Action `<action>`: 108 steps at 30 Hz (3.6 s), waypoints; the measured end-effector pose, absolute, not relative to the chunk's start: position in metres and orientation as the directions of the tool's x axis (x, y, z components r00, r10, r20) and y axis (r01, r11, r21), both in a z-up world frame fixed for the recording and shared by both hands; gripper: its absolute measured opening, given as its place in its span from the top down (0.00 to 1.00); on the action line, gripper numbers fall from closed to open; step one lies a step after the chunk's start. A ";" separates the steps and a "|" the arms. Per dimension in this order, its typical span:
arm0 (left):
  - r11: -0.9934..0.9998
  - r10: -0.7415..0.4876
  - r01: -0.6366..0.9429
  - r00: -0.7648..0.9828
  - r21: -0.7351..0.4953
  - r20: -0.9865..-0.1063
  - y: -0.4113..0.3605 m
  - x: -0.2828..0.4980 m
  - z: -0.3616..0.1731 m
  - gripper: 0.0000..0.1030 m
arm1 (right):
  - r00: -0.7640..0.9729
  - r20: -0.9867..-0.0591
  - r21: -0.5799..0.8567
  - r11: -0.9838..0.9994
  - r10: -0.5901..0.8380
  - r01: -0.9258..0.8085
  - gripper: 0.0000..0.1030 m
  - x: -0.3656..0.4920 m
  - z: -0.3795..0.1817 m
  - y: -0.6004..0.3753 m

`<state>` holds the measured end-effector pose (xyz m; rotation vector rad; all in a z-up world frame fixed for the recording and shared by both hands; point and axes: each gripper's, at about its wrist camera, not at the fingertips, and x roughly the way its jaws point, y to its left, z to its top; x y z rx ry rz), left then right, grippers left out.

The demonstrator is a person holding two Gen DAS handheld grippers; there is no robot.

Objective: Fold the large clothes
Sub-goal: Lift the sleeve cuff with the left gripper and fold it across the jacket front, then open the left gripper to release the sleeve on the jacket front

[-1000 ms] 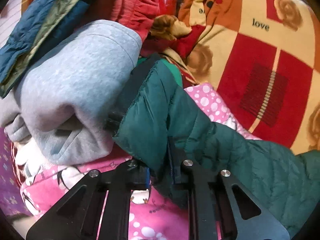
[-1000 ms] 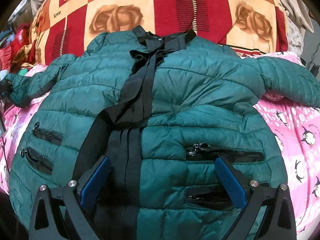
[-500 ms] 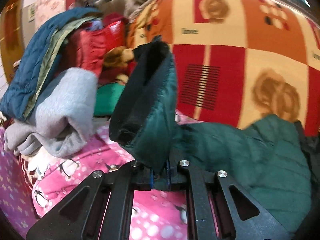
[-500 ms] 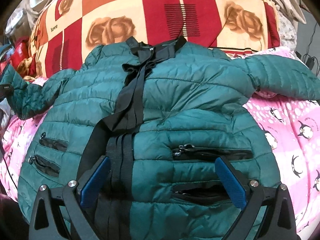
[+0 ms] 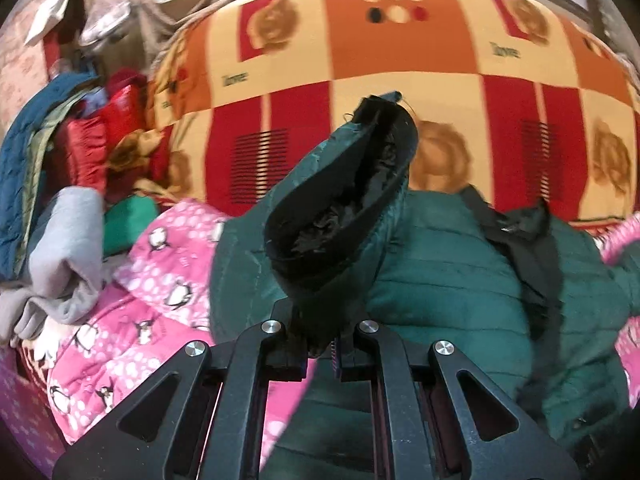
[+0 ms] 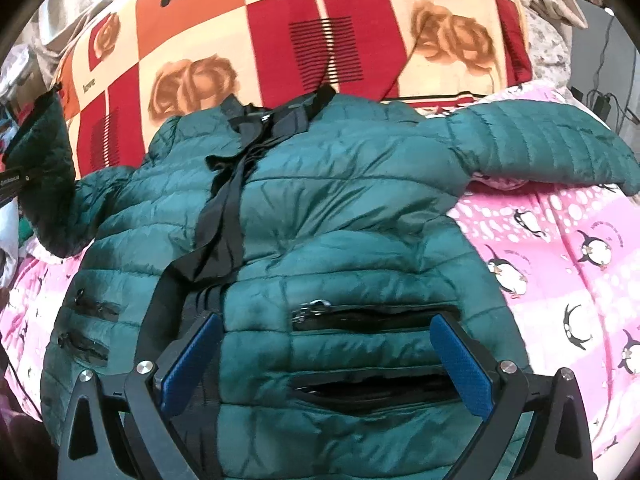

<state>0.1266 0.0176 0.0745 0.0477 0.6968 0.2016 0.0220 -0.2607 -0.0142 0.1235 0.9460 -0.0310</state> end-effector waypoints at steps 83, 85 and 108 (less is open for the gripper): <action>0.889 -0.413 0.411 0.525 -0.203 -0.744 -0.212 0.186 0.012 0.32 | 0.543 -0.839 0.110 0.990 0.042 0.092 0.00 0.032 -0.063 -0.329; 0.881 -0.417 0.433 0.518 -0.191 -0.747 -0.206 0.178 0.022 0.32 | 0.549 -0.835 0.107 0.990 0.039 0.091 0.00 0.031 -0.063 -0.329; 0.990 0.054 -0.132 0.663 -0.045 -0.747 0.060 0.216 0.022 0.31 | 0.545 -0.839 0.057 0.992 -0.011 0.109 0.00 0.030 -0.044 -0.315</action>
